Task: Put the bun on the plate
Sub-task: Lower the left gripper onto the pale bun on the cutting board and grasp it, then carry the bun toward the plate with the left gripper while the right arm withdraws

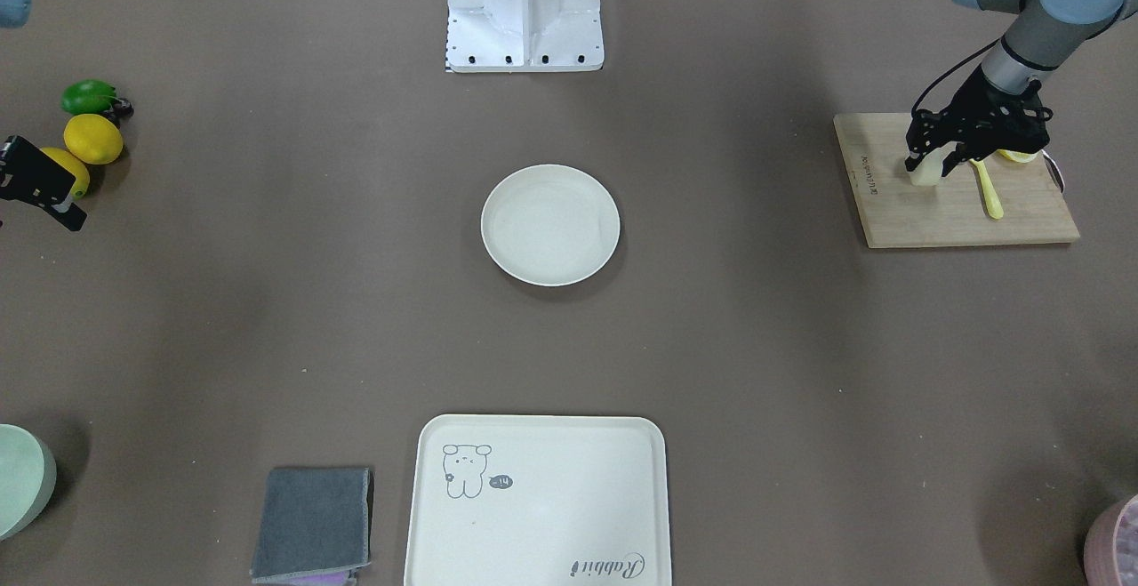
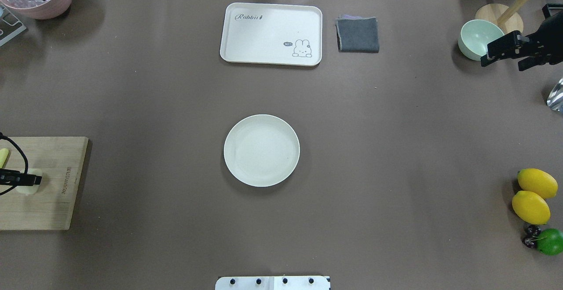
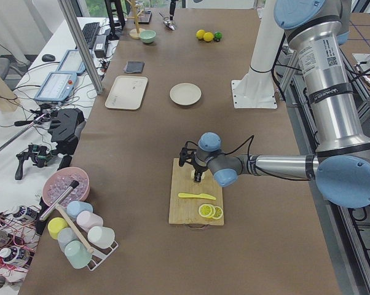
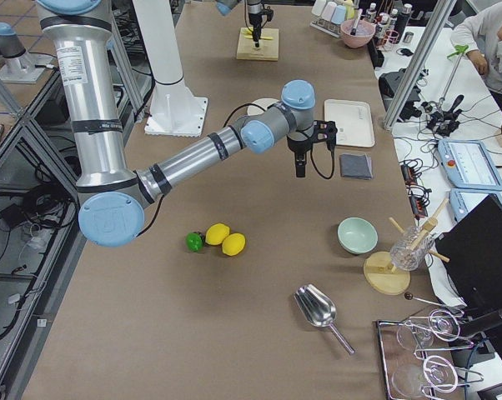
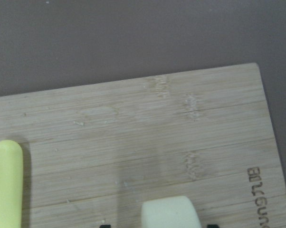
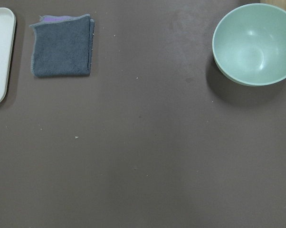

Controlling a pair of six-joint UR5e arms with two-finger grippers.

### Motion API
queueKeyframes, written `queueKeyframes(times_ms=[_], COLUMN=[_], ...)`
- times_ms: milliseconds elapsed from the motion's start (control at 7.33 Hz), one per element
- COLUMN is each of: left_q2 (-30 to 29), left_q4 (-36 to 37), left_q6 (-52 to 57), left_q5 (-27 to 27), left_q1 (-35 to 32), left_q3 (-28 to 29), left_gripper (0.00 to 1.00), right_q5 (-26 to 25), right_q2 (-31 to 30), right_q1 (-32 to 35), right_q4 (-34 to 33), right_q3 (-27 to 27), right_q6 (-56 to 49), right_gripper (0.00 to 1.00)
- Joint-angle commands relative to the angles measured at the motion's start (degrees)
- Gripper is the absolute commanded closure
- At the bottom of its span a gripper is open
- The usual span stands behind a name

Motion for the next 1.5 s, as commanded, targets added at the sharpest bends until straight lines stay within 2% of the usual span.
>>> queueKeyframes(times_ms=[0, 273, 409, 545, 818, 955, 1091, 1364], left_q2=[0.0, -0.7, -2.6, -6.4, -19.3, -24.4, -28.9, -35.2], left_q4=[-0.7, -0.3, -0.1, 0.2, 3.0, 4.5, 5.7, 7.9], left_q6=[0.0, -0.1, -0.8, -1.1, -12.7, -15.2, -17.8, -21.5], left_q5=[0.0, -2.4, -8.6, -11.0, -10.9, -10.2, -10.1, -8.3], left_q1=[0.1, -0.7, -1.3, -3.5, -2.9, -0.8, 0.8, 3.1], left_q3=[-0.2, -3.3, -5.1, -5.0, -2.9, -1.0, 0.5, 2.0], left_gripper=[0.79, 0.79, 0.79, 0.79, 0.79, 0.79, 0.79, 0.79], right_q5=[0.0, 0.1, 0.1, 0.1, -0.7, -2.0, -4.1, -4.8], right_q2=[0.0, 0.0, 0.0, -0.4, -2.4, -4.6, -7.0, -10.3], right_q1=[0.0, 0.2, 0.1, 0.2, 0.3, 0.4, 1.1, 3.2], right_q4=[0.1, 0.0, 0.1, 0.2, 0.4, 0.4, 0.3, 0.3], right_q3=[0.0, 0.0, 0.0, 0.0, 0.1, 0.3, 0.3, 0.3], right_q6=[-0.1, 0.0, 0.0, 0.0, -0.4, -3.1, -6.6, -12.7], right_gripper=[0.0, 0.0, 0.0, 0.0, 0.0, 0.0, 0.0, 0.0])
